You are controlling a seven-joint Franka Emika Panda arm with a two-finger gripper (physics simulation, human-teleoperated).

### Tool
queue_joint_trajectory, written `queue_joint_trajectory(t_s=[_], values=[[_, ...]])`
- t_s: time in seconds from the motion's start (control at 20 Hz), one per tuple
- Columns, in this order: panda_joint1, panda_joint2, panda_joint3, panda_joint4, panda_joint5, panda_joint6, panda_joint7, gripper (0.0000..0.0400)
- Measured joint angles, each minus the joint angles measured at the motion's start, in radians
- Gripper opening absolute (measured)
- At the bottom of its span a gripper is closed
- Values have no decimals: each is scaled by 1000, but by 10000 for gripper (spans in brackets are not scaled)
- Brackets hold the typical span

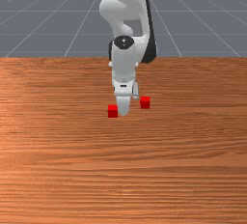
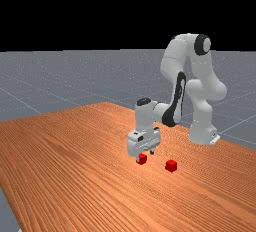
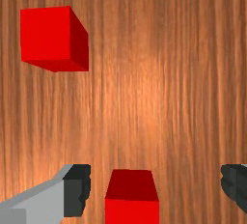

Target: Stack all the cube

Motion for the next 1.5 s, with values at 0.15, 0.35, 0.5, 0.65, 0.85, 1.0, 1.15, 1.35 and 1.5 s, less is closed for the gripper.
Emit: queue_joint_trajectory(t_s=[0.15, 0.35, 0.5, 0.65, 0.85, 1.0, 1.15, 1.35, 1.5], values=[[9, 3, -17, -10, -22, 26, 13, 400], [-49, 5, -12, -6, -12, 26, -89, 400], [-57, 41, -22, 31, -8, -13, -75, 400], [-57, 93, -22, 48, -7, 16, -75, 400], [-56, 95, -20, 22, -4, 78, -73, 400], [-49, 91, -26, 22, -11, 70, -65, 400], [-54, 96, -21, 33, -6, 55, -72, 192], [-56, 93, -21, 29, -6, 70, -74, 190], [-57, 42, -20, 0, -4, 64, -75, 190]])
